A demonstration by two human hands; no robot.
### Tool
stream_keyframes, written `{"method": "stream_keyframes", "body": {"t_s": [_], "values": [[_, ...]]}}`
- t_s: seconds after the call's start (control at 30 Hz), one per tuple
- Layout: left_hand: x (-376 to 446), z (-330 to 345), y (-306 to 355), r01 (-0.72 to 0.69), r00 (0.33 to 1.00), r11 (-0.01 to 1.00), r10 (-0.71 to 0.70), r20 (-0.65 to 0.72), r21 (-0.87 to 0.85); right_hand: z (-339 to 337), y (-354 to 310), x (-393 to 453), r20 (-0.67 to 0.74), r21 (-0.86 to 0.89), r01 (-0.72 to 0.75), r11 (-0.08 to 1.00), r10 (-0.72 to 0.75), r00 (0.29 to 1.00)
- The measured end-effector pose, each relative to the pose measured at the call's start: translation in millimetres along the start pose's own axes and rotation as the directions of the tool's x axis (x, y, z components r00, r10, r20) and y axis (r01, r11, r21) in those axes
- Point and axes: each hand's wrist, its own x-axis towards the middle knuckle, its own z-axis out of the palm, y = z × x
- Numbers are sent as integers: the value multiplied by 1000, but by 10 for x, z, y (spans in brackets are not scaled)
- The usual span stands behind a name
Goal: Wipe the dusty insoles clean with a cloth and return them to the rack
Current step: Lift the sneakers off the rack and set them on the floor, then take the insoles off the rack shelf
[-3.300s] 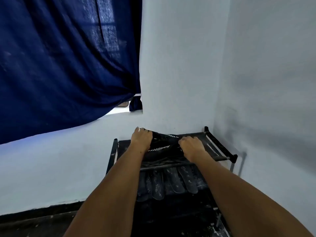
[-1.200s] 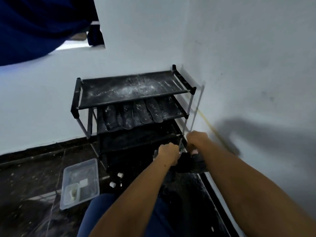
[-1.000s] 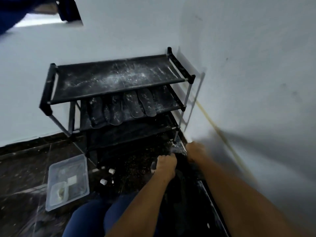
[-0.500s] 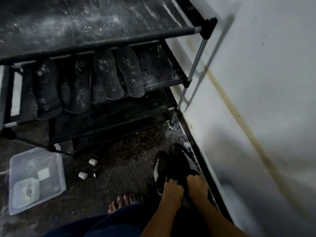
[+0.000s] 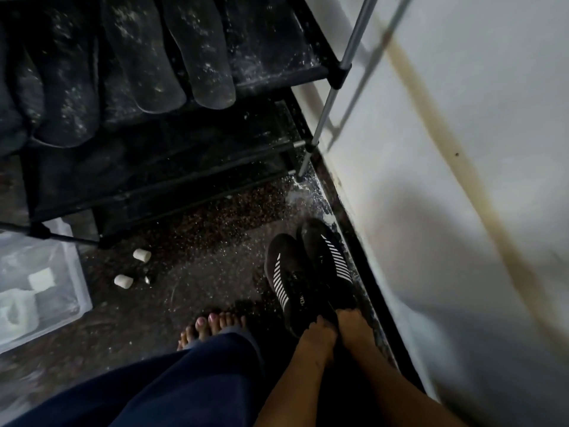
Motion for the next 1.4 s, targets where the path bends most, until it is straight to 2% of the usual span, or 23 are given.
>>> {"method": "stream_keyframes", "body": {"t_s": [0.1, 0.2, 0.33, 0.47, 0.6, 0.73, 0.83, 0.97, 1.03, 1.1, 1.23, 1.4], "values": [[-56, -81, -7, 48, 999, 979, -45, 22, -197, -81, -25, -57, 9, -18, -23, 1000, 23, 1000], [-204, -252, -21, 109, 992, 924, -125, -21, -367, -264, -112, -198, 32, -38, -63, 997, 64, 997], [-493, -436, -101, 102, 968, 913, -183, -173, -395, -504, -227, -430, 0, 7, -79, 997, 79, 997], [-915, -676, -233, 72, 907, 892, -244, -343, -446, -787, -429, -708, -62, 65, -58, 996, 62, 996], [-1483, -986, -441, 18, 825, 879, -282, -490, -476, -1165, -850, -990, -161, 89, 83, 993, -68, 985], [-2122, -1309, -810, -23, 707, 840, -370, -603, -542, -1607, -1396, -1304, -310, 153, 262, 953, -205, 928], [-2655, -1565, -1111, -83, 575, 808, -439, -690, -584, -1985, -1871, -1687, -417, 234, 390, 890, -271, 868], [-3245, -1935, -1472, -166, 412, 778, -503, -760, -605, -2430, -2438, -2042, -486, 358, 555, 751, -358, 797], [-3434, -2127, -1670, -207, 330, 751, -550, -767, -627, -2598, -2678, -2107, -503, 418, 592, 689, -367, 782], [-3552, -2308, -1824, -231, 276, 728, -587, -761, -646, -2725, -2877, -2104, -488, 477, 588, 653, -360, 795], [-3592, -2619, -2088, -244, 230, 695, -636, -737, -676, -2861, -3208, -1917, -447, 492, 575, 653, -378, 811], [-3405, -2953, -2382, -215, 205, 638, -711, -673, -740, -2933, -3501, -1625, -487, 430, 558, 710, -338, 806]]}}
